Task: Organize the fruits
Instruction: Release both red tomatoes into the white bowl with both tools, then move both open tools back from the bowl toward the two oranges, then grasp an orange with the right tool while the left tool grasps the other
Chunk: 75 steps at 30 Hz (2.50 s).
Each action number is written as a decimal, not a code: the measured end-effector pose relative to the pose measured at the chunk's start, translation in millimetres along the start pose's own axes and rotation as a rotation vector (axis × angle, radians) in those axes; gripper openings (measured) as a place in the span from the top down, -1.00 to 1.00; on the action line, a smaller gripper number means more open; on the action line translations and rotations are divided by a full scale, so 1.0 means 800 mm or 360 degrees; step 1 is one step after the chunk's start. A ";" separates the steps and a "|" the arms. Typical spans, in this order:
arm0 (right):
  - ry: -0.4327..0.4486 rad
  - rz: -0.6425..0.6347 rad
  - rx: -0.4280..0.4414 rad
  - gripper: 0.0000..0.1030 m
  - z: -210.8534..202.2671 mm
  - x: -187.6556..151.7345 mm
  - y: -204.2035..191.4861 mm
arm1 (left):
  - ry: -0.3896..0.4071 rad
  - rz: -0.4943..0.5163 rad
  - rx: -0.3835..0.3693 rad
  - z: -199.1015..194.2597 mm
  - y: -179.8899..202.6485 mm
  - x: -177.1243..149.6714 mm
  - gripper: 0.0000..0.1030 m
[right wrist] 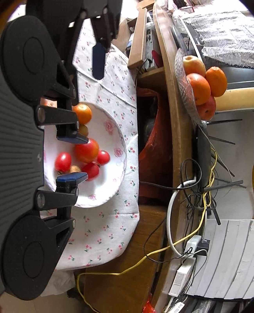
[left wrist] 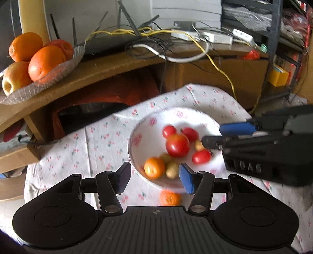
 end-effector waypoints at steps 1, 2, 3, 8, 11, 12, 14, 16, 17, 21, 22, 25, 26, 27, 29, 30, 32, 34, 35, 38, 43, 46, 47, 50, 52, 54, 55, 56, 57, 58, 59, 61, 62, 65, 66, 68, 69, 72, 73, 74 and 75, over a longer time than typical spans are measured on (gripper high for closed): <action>-0.0003 0.0001 0.0002 0.37 -0.004 -0.003 -0.003 | -0.0011 0.0003 -0.0007 -0.003 0.000 -0.006 -0.21; -0.0010 0.0009 0.0006 0.37 -0.007 -0.007 -0.005 | -0.0023 0.0006 -0.0016 -0.005 0.000 -0.012 -0.21; -0.0022 0.0023 0.0016 0.37 -0.010 -0.011 -0.007 | -0.0037 0.0015 -0.0026 -0.006 0.002 -0.019 -0.21; -0.0088 0.0038 0.0062 0.37 -0.019 -0.034 -0.024 | -0.0121 0.0081 -0.0023 0.010 0.008 -0.047 -0.20; -0.0118 0.0051 0.0081 0.37 -0.020 -0.043 -0.030 | -0.0161 0.0095 -0.0018 0.026 0.006 -0.057 -0.18; -0.0128 0.0059 0.0087 0.37 -0.018 -0.045 -0.030 | -0.0169 0.0090 -0.0019 0.031 0.005 -0.059 -0.18; -0.0149 0.0077 0.0093 0.37 -0.013 -0.047 -0.030 | -0.0191 0.0084 -0.0023 0.040 0.005 -0.062 -0.12; -0.0170 0.0088 0.0093 0.37 -0.006 -0.050 -0.029 | -0.0200 0.0089 -0.0023 0.047 0.007 -0.065 -0.04; -0.0182 0.0093 0.0094 0.37 -0.002 -0.051 -0.028 | -0.0206 0.0093 -0.0026 0.050 0.008 -0.067 0.02; -0.0220 0.0140 0.0110 0.37 0.013 -0.055 -0.025 | -0.0202 0.0074 -0.0044 0.052 0.007 -0.068 0.22; -0.0227 0.0155 0.0116 0.37 0.015 -0.056 -0.025 | -0.0196 0.0072 -0.0041 0.051 0.006 -0.069 0.23; -0.0249 0.0170 0.0129 0.37 0.022 -0.061 -0.027 | -0.0208 0.0075 -0.0054 0.046 0.001 -0.074 0.24; -0.0250 0.0166 0.0131 0.37 0.023 -0.063 -0.028 | -0.0214 0.0080 -0.0048 0.043 -0.002 -0.076 0.24; -0.0251 0.0166 0.0142 0.37 0.024 -0.066 -0.030 | -0.0220 0.0080 -0.0046 0.040 -0.006 -0.079 0.24; -0.0254 0.0171 0.0178 0.37 0.027 -0.068 -0.035 | -0.0230 0.0068 -0.0050 0.034 -0.014 -0.086 0.24; -0.0254 0.0164 0.0182 0.37 0.029 -0.068 -0.039 | -0.0232 0.0061 -0.0052 0.031 -0.018 -0.090 0.24; -0.0253 0.0143 0.0183 0.37 0.035 -0.066 -0.047 | -0.0240 0.0035 -0.0067 0.028 -0.026 -0.096 0.23; -0.0239 0.0150 0.0185 0.37 0.042 -0.064 -0.054 | -0.0244 0.0021 -0.0073 0.026 -0.031 -0.100 0.23; -0.0232 0.0165 0.0189 0.37 0.047 -0.064 -0.057 | -0.0247 0.0015 -0.0080 0.025 -0.033 -0.102 0.23; -0.0223 0.0208 0.0166 0.33 0.064 -0.064 -0.066 | -0.0247 -0.0001 -0.0096 0.023 -0.037 -0.104 0.22; -0.0178 0.0205 0.0075 0.30 0.086 -0.061 -0.074 | -0.0237 -0.0030 -0.0122 0.021 -0.042 -0.107 0.17; -0.0179 0.0209 0.0055 0.37 0.090 -0.058 -0.075 | -0.0237 -0.0031 -0.0124 0.022 -0.043 -0.110 0.13; -0.0182 0.0185 0.0041 0.38 0.089 -0.059 -0.077 | -0.0234 -0.0027 -0.0122 0.022 -0.043 -0.110 0.13; -0.0199 0.0152 0.0052 0.40 0.082 -0.063 -0.075 | -0.0236 -0.0022 -0.0119 0.021 -0.041 -0.109 0.16; -0.0223 0.0134 0.0070 0.40 0.071 -0.067 -0.071 | -0.0236 -0.0009 -0.0117 0.020 -0.039 -0.109 0.17; -0.0250 0.0087 0.0067 0.41 0.054 -0.074 -0.067 | -0.0239 0.0004 -0.0112 0.018 -0.036 -0.110 0.17; -0.0273 0.0064 0.0067 0.41 0.042 -0.080 -0.063 | -0.0239 0.0014 -0.0109 0.016 -0.034 -0.111 0.17; -0.0295 0.0048 0.0067 0.41 0.033 -0.085 -0.061 | -0.0239 0.0023 -0.0108 0.014 -0.033 -0.111 0.17; -0.0329 0.0028 0.0067 0.41 0.021 -0.092 -0.058 | -0.0238 0.0027 -0.0108 0.012 -0.031 -0.112 0.17; -0.0356 0.0014 0.0067 0.41 0.012 -0.099 -0.056 | -0.0237 0.0031 -0.0110 0.009 -0.029 -0.112 0.18; -0.0389 -0.0006 0.0070 0.41 0.000 -0.108 -0.055 | -0.0235 0.0039 -0.0108 0.006 -0.027 -0.112 0.18; -0.0440 -0.0044 0.0073 0.41 -0.022 -0.125 -0.055 | -0.0232 0.0051 -0.0105 -0.001 -0.023 -0.113 0.18; -0.0460 -0.0045 0.0081 0.41 -0.030 -0.133 -0.055 | -0.0236 0.0050 -0.0108 -0.004 -0.021 -0.114 0.18; -0.0472 -0.0060 0.0100 0.41 -0.043 -0.149 -0.058 | -0.0247 0.0066 -0.0097 -0.014 -0.015 -0.119 0.17; -0.0470 -0.0081 0.0096 0.41 -0.043 -0.151 -0.059 | -0.0254 0.0074 -0.0088 -0.016 -0.013 -0.121 0.16; -0.0478 -0.0103 0.0094 0.40 -0.040 -0.158 -0.061 | -0.0273 0.0090 -0.0052 -0.012 -0.010 -0.124 0.15; -0.0467 -0.0107 0.0095 0.40 -0.040 -0.157 -0.061 | -0.0277 0.0091 -0.0038 -0.010 -0.009 -0.124 0.14; -0.0456 -0.0139 0.0105 0.40 -0.037 -0.155 -0.062 | -0.0262 0.0079 -0.0007 -0.003 -0.010 -0.120 0.13; -0.0448 -0.0115 0.0111 0.40 -0.036 -0.154 -0.059 | -0.0258 0.0079 0.0002 -0.001 -0.009 -0.118 0.09; -0.0458 -0.0102 0.0120 0.39 -0.034 -0.154 -0.058 | -0.0256 0.0081 0.0010 0.000 -0.009 -0.117 0.03; -0.0463 -0.0100 0.0125 0.39 -0.033 -0.155 -0.056 | -0.0249 0.0085 0.0012 0.001 -0.009 -0.116 0.00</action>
Point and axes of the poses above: each gripper's, at about its wrist camera, not at the fingertips, and z roughly the way its jaws point, y to its right, x to its top, the point moved 3 cm from there along z, roughly the way its jaws point, and after that the axes turned 8 degrees about x, right-handed, at the moved point
